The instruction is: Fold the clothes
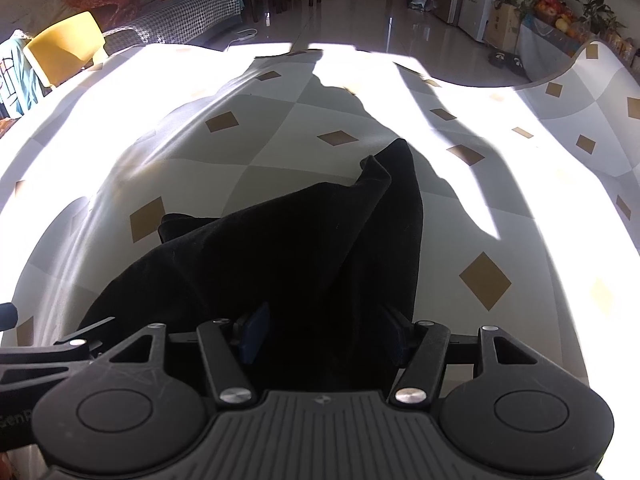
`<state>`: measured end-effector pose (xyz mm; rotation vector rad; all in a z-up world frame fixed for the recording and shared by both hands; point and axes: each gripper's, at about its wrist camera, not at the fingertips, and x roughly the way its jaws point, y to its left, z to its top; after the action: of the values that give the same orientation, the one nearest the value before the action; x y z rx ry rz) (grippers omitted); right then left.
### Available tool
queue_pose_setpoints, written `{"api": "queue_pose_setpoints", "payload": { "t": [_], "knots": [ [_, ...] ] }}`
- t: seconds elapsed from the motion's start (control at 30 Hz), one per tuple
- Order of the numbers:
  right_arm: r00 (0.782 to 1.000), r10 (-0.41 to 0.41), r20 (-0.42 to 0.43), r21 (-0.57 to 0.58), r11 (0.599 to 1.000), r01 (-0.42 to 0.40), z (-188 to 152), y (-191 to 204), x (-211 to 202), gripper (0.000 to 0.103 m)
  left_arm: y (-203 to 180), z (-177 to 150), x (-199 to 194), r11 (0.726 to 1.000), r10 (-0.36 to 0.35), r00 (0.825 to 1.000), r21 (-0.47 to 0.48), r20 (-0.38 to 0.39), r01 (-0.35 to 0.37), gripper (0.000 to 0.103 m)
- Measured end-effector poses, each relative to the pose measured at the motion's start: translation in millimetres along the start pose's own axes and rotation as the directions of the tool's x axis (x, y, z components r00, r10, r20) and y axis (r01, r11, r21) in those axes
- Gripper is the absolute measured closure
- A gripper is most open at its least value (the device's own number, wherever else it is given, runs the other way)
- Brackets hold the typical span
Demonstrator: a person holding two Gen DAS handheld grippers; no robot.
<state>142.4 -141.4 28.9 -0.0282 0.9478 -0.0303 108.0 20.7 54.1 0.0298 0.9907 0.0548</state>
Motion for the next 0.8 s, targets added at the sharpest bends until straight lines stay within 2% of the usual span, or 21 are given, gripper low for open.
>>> {"api": "queue_pose_setpoints", "payload": {
  "t": [0.23, 0.8],
  "knots": [
    [1.0, -0.02, 0.009, 0.0, 1.0, 0.02, -1, -1, -8, 0.044, -3, -1, -7, 1.0, 0.006, 1.0, 0.014, 0.024, -0.006, 0.0],
    [0.999, -0.043, -0.014, 0.001, 0.999, 0.043, -7, -4, -14, 0.044, -9, -5, 0, 0.999, 0.022, 1.0, 0.029, 0.005, -0.022, 0.0]
  ]
}}
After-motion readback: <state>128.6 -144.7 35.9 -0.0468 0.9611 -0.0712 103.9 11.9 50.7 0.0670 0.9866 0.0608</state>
